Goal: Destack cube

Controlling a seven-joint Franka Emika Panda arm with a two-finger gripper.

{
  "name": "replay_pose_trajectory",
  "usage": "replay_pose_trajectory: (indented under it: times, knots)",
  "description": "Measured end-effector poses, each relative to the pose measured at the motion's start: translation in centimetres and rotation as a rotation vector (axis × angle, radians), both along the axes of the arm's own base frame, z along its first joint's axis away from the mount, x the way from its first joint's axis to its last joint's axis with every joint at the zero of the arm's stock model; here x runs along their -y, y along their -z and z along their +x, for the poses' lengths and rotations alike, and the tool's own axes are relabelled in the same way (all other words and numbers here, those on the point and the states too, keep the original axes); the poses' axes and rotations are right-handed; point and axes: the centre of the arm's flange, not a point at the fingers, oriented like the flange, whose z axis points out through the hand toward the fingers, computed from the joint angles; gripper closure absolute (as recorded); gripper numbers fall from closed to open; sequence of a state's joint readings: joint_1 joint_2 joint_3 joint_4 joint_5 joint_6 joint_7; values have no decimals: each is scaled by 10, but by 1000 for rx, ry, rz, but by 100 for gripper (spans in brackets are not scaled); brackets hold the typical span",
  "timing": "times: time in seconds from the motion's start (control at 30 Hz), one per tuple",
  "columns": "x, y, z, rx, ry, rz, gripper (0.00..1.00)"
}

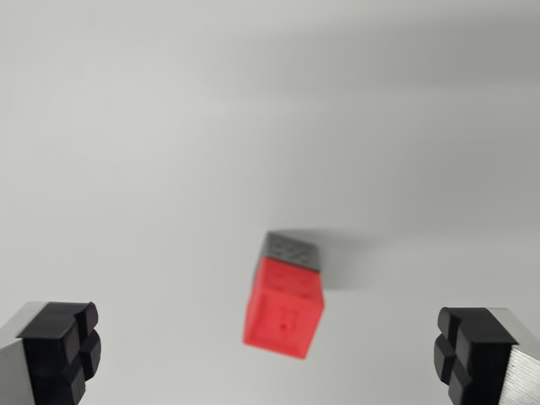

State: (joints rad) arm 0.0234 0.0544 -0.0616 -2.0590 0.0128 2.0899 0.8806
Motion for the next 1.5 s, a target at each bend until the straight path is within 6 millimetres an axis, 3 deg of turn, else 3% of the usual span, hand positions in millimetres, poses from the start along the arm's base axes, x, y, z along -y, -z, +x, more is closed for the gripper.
replay_pose_trajectory:
  times: [0.7,1.5]
  knots:
    - [-2,42,-38,3,78,-2,0]
    - [-5,111,-100,11,206,-6,0]
